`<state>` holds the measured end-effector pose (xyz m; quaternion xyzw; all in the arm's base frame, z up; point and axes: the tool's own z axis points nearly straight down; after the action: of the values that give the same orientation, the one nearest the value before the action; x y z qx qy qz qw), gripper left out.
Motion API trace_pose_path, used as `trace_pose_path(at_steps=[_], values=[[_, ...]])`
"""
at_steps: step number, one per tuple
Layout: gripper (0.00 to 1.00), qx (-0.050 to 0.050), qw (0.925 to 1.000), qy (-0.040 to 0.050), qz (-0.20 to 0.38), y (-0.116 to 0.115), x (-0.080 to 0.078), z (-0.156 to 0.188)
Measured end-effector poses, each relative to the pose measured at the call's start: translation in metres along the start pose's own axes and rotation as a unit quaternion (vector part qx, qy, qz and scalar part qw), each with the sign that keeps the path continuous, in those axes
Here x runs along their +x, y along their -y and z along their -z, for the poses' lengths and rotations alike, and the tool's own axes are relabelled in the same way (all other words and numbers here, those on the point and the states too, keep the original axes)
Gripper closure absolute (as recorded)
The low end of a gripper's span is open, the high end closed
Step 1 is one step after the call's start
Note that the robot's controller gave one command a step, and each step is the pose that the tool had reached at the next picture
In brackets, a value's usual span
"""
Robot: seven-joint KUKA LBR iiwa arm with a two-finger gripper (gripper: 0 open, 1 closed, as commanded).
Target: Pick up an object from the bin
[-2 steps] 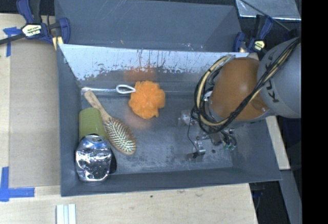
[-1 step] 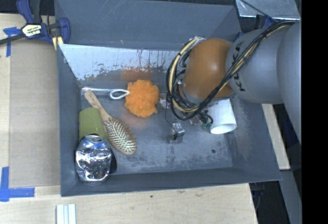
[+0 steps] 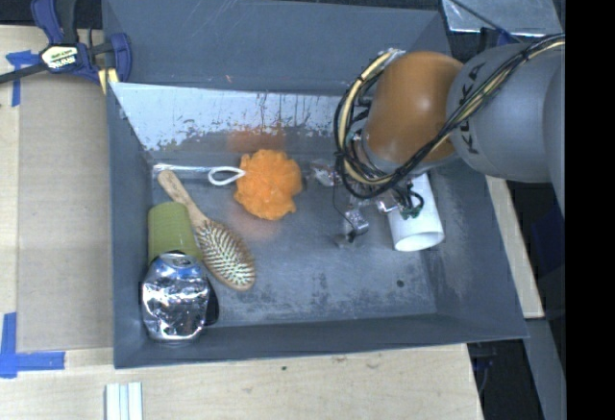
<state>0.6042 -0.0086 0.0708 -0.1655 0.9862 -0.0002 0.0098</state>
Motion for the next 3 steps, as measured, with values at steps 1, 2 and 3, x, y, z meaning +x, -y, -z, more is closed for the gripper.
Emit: trace_pose_path(at_steps=[1,2,3], values=[[0.00,0.001,0.9998,0.0043,0.018,-0.009,-0.030,0.009],[0.00,0.003,0.9990,0.0107,0.044,-0.021,-0.016,0.093],[0.00,0.004,0.9876,0.0147,0.156,-0.094,-0.050,0.084]])
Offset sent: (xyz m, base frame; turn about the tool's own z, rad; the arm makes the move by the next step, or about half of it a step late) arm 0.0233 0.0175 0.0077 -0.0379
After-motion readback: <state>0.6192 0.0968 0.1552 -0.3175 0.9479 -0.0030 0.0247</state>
